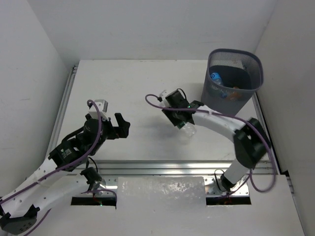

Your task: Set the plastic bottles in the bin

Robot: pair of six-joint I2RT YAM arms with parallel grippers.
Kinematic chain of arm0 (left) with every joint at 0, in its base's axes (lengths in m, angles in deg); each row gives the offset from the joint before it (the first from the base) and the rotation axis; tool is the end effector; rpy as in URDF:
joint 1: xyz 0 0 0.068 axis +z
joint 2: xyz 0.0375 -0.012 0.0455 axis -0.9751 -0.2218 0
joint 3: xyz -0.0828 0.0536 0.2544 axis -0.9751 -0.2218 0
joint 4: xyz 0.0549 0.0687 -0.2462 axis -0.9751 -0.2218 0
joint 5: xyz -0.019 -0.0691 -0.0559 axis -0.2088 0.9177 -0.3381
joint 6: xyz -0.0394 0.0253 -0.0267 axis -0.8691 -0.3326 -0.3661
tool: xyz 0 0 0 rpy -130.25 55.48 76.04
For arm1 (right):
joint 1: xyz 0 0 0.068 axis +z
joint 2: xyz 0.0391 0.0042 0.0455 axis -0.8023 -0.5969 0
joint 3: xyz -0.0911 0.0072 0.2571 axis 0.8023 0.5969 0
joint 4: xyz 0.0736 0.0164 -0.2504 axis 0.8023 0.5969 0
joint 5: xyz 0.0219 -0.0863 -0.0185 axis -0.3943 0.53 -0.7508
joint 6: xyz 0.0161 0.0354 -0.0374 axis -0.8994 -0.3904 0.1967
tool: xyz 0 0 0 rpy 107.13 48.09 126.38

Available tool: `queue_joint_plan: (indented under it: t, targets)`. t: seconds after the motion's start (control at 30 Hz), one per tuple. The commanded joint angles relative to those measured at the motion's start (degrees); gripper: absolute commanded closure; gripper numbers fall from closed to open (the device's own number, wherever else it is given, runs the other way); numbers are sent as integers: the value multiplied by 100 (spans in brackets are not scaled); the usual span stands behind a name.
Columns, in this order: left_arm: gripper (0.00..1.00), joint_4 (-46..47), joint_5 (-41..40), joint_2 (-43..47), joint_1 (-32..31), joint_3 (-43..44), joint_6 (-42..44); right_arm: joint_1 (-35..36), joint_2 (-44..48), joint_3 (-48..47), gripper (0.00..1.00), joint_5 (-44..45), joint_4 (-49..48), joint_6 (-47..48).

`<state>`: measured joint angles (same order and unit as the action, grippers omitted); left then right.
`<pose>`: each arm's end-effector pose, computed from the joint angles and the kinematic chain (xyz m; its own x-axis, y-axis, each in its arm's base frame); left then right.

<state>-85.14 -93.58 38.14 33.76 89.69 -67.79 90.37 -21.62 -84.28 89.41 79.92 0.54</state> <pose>0.1048 -0.0774 0.3288 -0.4479 -0.1317 -0.8843 0.1417 0.9662 -0.2156 0.2870 0.2035 0.1947 -0.6819 -0.5131 -0.5212 -0.4561 0.8554 -0.2454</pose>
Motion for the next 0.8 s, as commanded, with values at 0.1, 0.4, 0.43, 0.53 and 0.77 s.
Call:
queue_joint_plan:
  t: [0.1, 0.4, 0.43, 0.53, 0.77]
  targets:
    - [0, 189, -15, 4, 9, 13, 60, 246, 2295, -1481, 72, -815, -237, -548]
    - [0, 242, 2, 171, 9, -13, 77, -2879, 1429, -3783, 67, -336, 782, -733]
    - [0, 259, 37, 162, 9, -22, 77, -3058, 1217, -4334, 66, -468, 975, -724]
    - [0, 259, 64, 145, 9, -13, 103, -3410, 881, -4429, 51, -496, 1258, -785]
    - [0, 268, 55, 118, 9, 4, 112, -3429, 933, -5331, 1, -152, 2021, -1067]
